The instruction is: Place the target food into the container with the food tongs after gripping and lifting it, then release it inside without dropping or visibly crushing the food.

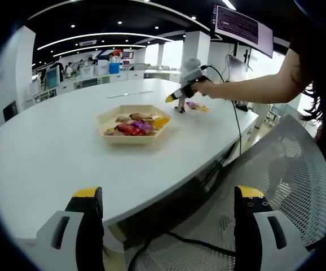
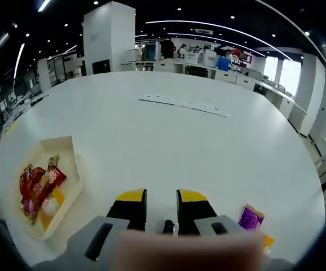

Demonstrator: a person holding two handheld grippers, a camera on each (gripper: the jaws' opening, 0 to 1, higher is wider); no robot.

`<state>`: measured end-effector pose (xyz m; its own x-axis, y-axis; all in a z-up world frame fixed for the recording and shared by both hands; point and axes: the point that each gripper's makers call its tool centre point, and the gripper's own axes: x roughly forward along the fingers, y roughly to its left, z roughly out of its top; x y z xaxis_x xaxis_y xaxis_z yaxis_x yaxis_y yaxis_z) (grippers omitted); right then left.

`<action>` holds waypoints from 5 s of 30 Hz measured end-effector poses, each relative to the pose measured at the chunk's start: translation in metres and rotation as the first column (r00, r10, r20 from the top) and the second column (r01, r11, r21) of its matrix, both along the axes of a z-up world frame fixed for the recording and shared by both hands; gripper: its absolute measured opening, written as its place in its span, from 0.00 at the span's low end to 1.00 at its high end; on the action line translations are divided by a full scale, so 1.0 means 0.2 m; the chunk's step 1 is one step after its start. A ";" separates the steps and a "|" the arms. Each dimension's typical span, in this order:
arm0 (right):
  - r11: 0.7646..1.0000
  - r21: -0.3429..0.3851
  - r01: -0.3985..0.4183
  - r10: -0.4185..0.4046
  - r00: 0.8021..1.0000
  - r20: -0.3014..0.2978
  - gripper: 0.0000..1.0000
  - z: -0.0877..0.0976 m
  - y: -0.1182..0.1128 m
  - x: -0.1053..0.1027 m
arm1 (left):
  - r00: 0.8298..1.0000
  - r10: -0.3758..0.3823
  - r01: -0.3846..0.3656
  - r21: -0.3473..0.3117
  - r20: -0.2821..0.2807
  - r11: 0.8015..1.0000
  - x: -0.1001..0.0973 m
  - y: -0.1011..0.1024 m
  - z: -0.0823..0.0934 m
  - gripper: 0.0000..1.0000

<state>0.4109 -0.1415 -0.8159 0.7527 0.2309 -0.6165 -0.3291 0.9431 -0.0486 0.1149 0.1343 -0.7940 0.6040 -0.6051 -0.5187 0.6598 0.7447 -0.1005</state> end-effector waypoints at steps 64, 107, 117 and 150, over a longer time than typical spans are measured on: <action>0.981 -0.029 -0.193 0.193 0.981 0.028 0.17 0.03 0.07 0.00 | 1.000 -0.011 0.011 0.003 0.000 1.000 -0.01 0.00 0.00 0.92; 0.980 0.029 -0.194 0.191 0.977 0.090 0.18 0.60 0.23 -0.10 | 0.999 -0.032 0.032 -0.014 0.019 0.999 -0.02 -0.02 0.02 0.91; 0.970 0.019 -0.241 0.239 0.968 0.074 0.19 0.58 0.38 -0.11 | 0.999 -0.027 0.028 -0.022 0.027 0.999 -0.01 -0.02 0.03 0.91; 0.905 0.085 -0.417 0.413 0.909 0.054 0.19 0.58 1.04 -0.11 | 0.999 -0.030 0.031 -0.027 0.037 0.999 -0.01 -0.03 0.04 0.90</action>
